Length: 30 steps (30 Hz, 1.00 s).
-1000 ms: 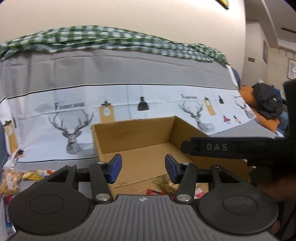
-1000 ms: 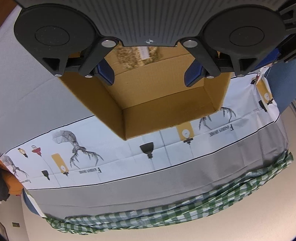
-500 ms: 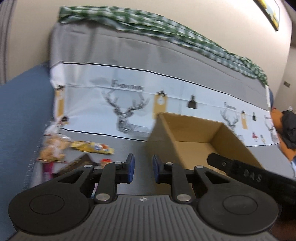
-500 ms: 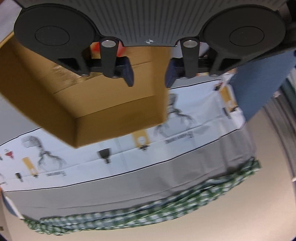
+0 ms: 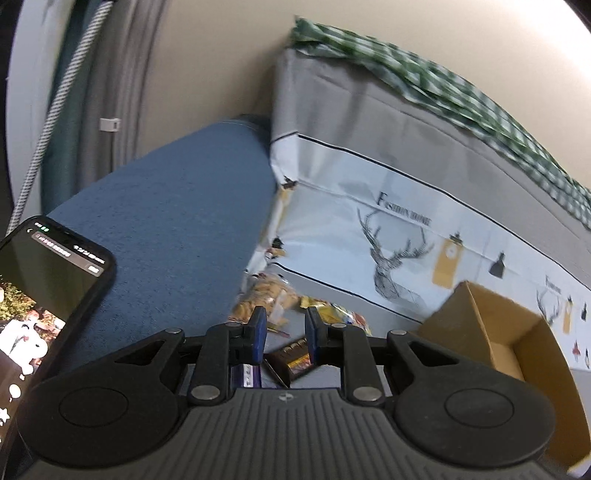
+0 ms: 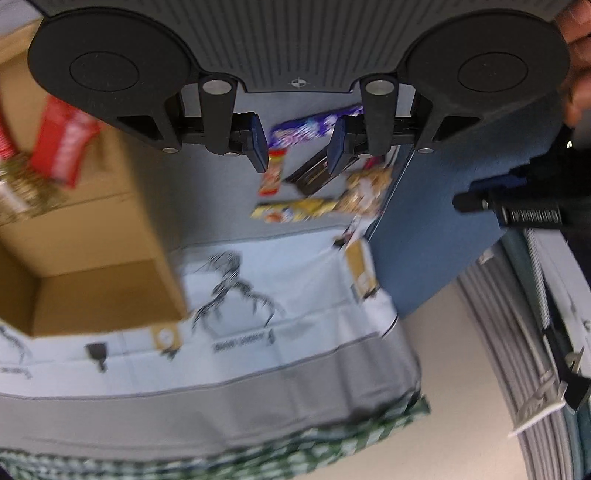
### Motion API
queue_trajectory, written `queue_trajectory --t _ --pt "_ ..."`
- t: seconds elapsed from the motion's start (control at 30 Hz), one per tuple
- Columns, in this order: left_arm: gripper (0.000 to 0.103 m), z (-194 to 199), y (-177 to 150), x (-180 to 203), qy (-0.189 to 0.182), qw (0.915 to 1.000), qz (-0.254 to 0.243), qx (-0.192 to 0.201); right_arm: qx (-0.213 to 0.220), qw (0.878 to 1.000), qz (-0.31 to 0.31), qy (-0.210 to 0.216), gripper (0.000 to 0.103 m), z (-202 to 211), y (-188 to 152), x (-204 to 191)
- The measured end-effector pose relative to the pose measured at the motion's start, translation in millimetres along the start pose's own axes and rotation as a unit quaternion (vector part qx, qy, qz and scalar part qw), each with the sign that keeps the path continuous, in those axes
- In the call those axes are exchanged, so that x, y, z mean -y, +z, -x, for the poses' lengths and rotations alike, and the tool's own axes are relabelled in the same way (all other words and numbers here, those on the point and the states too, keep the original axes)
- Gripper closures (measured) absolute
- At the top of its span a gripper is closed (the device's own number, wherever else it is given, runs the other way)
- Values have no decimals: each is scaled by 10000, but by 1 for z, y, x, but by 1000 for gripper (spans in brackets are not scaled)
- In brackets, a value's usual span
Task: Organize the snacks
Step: 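Move both tools back down to the snacks on the sofa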
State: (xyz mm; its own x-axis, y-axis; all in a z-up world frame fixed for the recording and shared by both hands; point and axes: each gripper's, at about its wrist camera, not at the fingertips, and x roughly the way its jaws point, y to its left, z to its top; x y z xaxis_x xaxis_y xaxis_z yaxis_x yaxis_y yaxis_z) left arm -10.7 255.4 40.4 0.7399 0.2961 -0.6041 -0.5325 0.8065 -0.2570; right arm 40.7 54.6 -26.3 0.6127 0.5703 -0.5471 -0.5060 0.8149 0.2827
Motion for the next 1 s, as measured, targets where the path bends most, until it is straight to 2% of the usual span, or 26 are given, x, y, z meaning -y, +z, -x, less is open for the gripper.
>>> queue_trajectory --t 0.13,0.3,0.4,0.53,0.63,0.87,1.0 --pt "80 -10 0 6 48 9999 -95 -118 -187 9994 289 -28 64 -22 -9 -20" --pt "80 -17 1 10 91 9999 -127 -56 -396 9983 410 -69 51 -46 -15 -33" --pt "80 -20 3 6 175 9998 -92 -20 -503 9977 330 -313 27 -63 -17 -36" --pt "79 -22 4 7 246 9995 -171 33 -628 9965 23 -559 25 -89 -16 -31" --pt "79 -25 4 7 268 9995 -189 22 -686 9949 -86 -735 19 -111 -14 -29" --pt "78 -32 4 11 263 9993 -282 1 -1076 9878 359 -1063 21 -150 -22 -36" --pt "78 -36 4 11 289 9992 -290 -19 -1233 9787 1040 -1267 40 -150 -34 -46"
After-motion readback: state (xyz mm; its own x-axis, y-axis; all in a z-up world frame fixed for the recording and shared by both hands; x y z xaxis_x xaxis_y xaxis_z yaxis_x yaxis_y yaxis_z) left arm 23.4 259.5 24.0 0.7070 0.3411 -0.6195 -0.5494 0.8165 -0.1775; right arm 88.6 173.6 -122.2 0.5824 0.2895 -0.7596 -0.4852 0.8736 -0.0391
